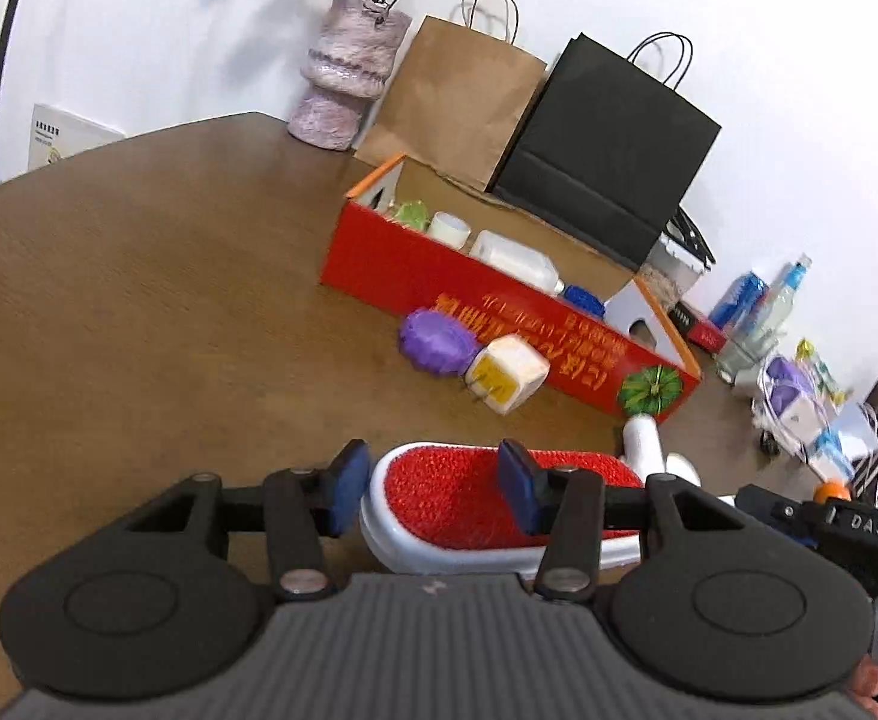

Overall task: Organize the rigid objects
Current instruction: 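Lift the lint brush with both tools and carry it over the red box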

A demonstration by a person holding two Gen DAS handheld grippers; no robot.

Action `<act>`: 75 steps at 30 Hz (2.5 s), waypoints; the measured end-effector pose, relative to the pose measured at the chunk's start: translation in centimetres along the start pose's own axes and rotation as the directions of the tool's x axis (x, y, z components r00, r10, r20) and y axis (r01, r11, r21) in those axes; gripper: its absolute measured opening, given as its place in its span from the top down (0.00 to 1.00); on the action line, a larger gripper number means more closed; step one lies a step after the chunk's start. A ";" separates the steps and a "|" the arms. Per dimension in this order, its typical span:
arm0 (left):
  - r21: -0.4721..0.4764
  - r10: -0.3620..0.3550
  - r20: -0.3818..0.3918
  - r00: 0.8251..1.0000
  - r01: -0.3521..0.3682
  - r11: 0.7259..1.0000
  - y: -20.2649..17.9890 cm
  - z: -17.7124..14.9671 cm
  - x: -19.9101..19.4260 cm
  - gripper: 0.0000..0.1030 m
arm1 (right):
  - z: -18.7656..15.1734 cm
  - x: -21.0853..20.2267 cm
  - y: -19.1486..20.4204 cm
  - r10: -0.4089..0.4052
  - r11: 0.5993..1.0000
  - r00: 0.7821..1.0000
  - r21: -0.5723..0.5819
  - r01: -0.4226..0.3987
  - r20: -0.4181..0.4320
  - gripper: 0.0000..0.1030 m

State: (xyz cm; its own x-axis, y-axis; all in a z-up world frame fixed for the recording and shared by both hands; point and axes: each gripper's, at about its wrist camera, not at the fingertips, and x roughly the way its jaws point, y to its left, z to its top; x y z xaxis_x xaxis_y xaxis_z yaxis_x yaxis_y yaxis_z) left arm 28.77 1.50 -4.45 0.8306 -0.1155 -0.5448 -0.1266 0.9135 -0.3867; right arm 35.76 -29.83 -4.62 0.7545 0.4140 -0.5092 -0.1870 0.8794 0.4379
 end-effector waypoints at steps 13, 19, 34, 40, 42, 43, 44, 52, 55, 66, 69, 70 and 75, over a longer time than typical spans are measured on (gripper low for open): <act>0.052 0.061 -0.018 0.998 -0.060 0.997 5.6 -3.0 -4.5 0.52 | -9.8 -2.8 5.1 -0.060 0.993 0.995 -0.107 0.051 -0.081 0.82; 0.061 0.042 -0.018 0.999 -0.041 0.997 6.1 -3.1 -5.6 0.39 | -10.1 -4.4 4.9 -0.083 0.992 0.994 -0.104 0.076 -0.072 0.79; 0.108 -0.024 -0.048 0.999 0.029 0.994 5.9 -3.7 -4.9 0.47 | -10.4 -3.9 6.1 -0.130 0.982 0.987 -0.150 0.115 -0.093 0.88; 0.089 -0.022 0.000 1.000 0.022 0.996 6.0 -3.9 -5.5 0.55 | -10.4 -3.6 6.2 -0.141 0.979 0.988 -0.158 0.130 -0.064 0.88; 0.101 -0.036 0.037 0.999 0.032 0.994 5.7 -3.7 -5.8 0.57 | -10.4 -3.7 6.5 -0.147 0.976 0.988 -0.169 0.139 -0.035 0.88; 0.117 -0.042 0.062 0.997 0.035 0.992 5.4 -3.5 -5.9 0.57 | -10.2 -3.9 6.7 -0.147 0.974 0.989 -0.176 0.144 -0.007 0.88; 0.129 -0.054 0.090 0.995 0.042 0.991 5.1 -3.2 -6.1 0.57 | -10.0 -4.2 7.0 -0.150 0.970 0.988 -0.187 0.153 0.030 0.88; 0.174 -0.157 0.199 0.967 0.123 0.977 2.9 2.0 -5.7 0.57 | -4.9 -4.8 8.4 -0.137 0.960 0.967 -0.212 0.183 0.214 0.88; 0.194 -0.169 0.220 0.961 0.127 0.973 1.9 4.2 -4.8 0.57 | -2.9 -4.0 8.6 -0.135 0.956 0.962 -0.222 0.189 0.237 0.88; 0.221 -0.188 0.137 0.973 0.155 0.963 -2.1 13.9 1.6 0.57 | 8.7 0.6 7.0 -0.099 0.976 0.970 -0.169 0.138 0.220 0.88; 0.255 -0.167 0.128 0.978 0.131 0.958 -3.5 17.1 3.3 0.57 | 12.7 2.7 6.2 -0.061 0.986 0.987 -0.144 0.083 0.149 0.87; 0.261 -0.161 0.120 0.980 0.126 0.957 -4.0 18.3 4.0 0.57 | 14.1 3.6 6.1 -0.056 0.987 0.991 -0.146 0.074 0.125 0.88; 0.259 -0.121 0.007 0.993 0.115 0.959 -5.6 22.3 9.6 0.57 | 19.2 9.3 4.8 -0.099 0.986 0.995 -0.136 0.099 0.008 0.88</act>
State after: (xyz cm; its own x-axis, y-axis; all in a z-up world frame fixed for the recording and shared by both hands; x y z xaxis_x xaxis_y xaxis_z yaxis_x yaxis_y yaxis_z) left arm 49.51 3.99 9.10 0.8435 -0.2222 -0.4890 0.1143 0.9638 -0.2408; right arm 53.94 -26.29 6.94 0.7743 0.3232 -0.5441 -0.1955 0.9399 0.2801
